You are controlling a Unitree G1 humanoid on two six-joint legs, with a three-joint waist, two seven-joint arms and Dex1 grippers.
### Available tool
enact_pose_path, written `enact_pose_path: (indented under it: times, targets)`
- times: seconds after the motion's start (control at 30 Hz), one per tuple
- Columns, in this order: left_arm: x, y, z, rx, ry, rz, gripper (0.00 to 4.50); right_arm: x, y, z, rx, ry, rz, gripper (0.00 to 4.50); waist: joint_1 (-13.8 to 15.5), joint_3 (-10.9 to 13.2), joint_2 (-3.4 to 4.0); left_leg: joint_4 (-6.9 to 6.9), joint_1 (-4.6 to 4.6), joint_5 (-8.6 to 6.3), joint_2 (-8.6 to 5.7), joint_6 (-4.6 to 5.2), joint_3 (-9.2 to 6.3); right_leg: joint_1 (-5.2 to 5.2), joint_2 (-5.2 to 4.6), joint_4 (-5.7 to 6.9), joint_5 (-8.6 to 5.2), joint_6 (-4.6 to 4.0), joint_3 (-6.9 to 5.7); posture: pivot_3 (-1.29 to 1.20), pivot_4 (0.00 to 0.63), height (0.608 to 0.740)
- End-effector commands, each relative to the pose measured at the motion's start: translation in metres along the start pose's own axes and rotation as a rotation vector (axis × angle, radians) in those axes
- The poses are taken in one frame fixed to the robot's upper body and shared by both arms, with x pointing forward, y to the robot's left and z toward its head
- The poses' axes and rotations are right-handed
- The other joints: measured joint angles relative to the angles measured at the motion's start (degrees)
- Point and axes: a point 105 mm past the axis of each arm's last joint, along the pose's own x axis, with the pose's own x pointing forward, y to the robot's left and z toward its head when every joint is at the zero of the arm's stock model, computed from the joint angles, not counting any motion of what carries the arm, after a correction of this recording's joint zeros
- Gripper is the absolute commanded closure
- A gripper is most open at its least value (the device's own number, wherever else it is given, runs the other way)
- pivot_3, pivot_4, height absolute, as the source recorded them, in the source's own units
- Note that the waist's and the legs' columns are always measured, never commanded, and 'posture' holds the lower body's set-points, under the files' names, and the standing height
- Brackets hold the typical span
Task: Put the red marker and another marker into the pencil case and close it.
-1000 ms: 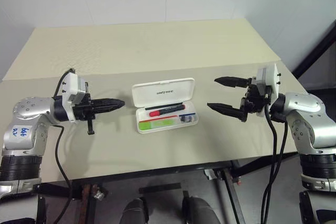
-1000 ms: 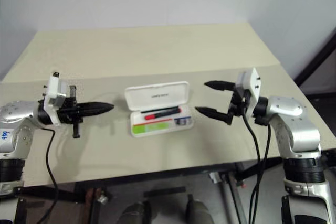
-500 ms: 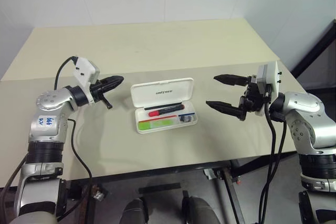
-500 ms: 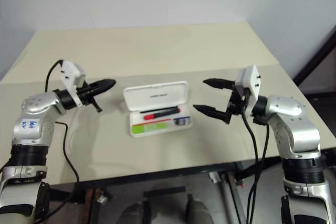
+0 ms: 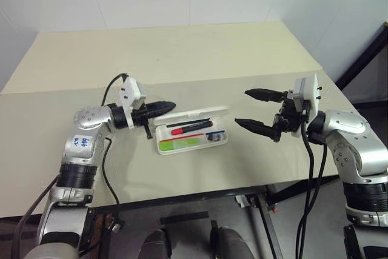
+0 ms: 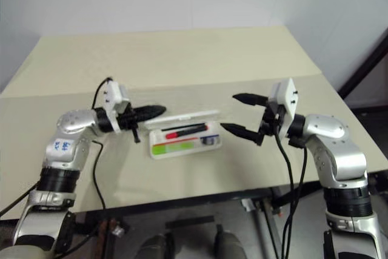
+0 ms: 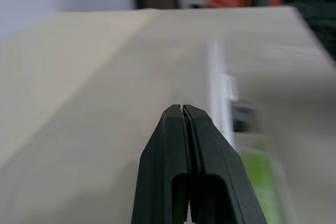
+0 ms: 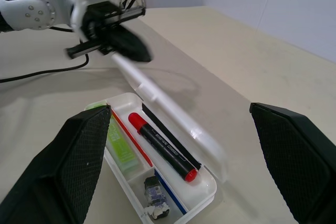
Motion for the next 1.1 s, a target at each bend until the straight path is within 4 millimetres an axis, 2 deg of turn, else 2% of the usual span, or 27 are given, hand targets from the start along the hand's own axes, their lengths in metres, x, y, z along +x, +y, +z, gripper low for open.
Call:
enact_pose_path:
  times: [0.03,0.23,0.37,0.47,0.63,0.73,0.83,0.97,1.1]
  targets:
    - [0.001,-0.018,0.000,0.034,0.053,-0.129,4.45,-0.002,0.001,0.011,-0.039,-0.038,-0.012,0.00,0.01,0.00,0.00,0.01,0.00,-0.02,0.00,0.04,-0.01,0.00,0.00,0.00,0.00,0.00,0.00,0.00,0.150,0.740]
    - [0.009,-0.022,-0.035,0.048,0.262,-0.129,4.45,-0.001,0.001,0.012,-0.044,-0.046,-0.027,0.00,0.12,0.00,0.00,0.02,0.01,-0.06,-0.01,0.11,-0.02,0.01,0.00,0.00,0.00,0.00,0.02,0.00,0.150,0.740]
    - [0.024,-0.031,-0.055,-0.052,0.326,-0.124,4.45,-0.002,0.002,0.013,-0.040,-0.056,-0.039,0.00,0.18,-0.01,-0.01,0.02,0.00,-0.08,-0.01,0.14,-0.04,0.01,0.00,-0.01,0.00,0.00,0.02,0.00,0.150,0.740]
    - [0.034,-0.043,-0.064,-0.058,0.362,-0.167,4.45,-0.001,0.004,0.013,-0.038,-0.064,-0.047,0.00,0.23,-0.04,-0.02,0.05,0.00,-0.09,-0.02,0.15,-0.04,0.04,-0.01,-0.01,0.00,0.00,0.02,0.00,0.150,0.740]
    - [0.038,-0.054,-0.066,-0.080,0.365,-0.201,4.45,-0.001,0.008,0.013,-0.031,-0.069,-0.053,0.00,0.12,-0.16,-0.08,0.05,0.10,-0.09,-0.01,0.16,-0.06,0.13,0.00,0.01,0.00,0.00,0.02,0.00,0.150,0.740]
    - [0.034,-0.050,-0.060,-0.090,0.339,-0.176,4.45,-0.001,0.009,0.012,-0.025,-0.068,-0.053,0.00,0.10,-0.23,-0.16,0.05,0.11,-0.09,-0.01,0.16,-0.09,0.14,-0.01,0.02,0.00,-0.01,0.02,0.00,0.150,0.740]
    - [0.028,-0.043,-0.038,-0.075,0.219,-0.160,4.45,-0.001,0.010,0.009,-0.021,-0.059,-0.036,0.00,0.00,-0.23,-0.16,0.05,0.11,-0.08,-0.01,0.17,-0.10,0.14,-0.01,0.02,0.01,-0.02,0.02,0.00,0.150,0.740]
    - [-0.012,-0.013,-0.001,-0.053,0.055,-0.054,4.45,-0.002,0.003,0.007,-0.021,-0.046,-0.029,0.00,-0.24,-0.21,-0.20,0.01,0.07,-0.07,0.07,0.15,-0.09,0.05,0.04,0.04,0.01,-0.03,0.02,0.00,0.150,0.740]
    - [-0.045,-0.002,0.016,-0.047,-0.029,0.058,4.45,-0.007,-0.003,0.003,-0.023,-0.029,-0.026,0.00,-0.11,-0.21,-0.19,-0.06,0.08,-0.07,0.13,0.12,-0.05,0.03,0.07,0.01,0.00,-0.07,0.01,0.00,0.150,0.740]
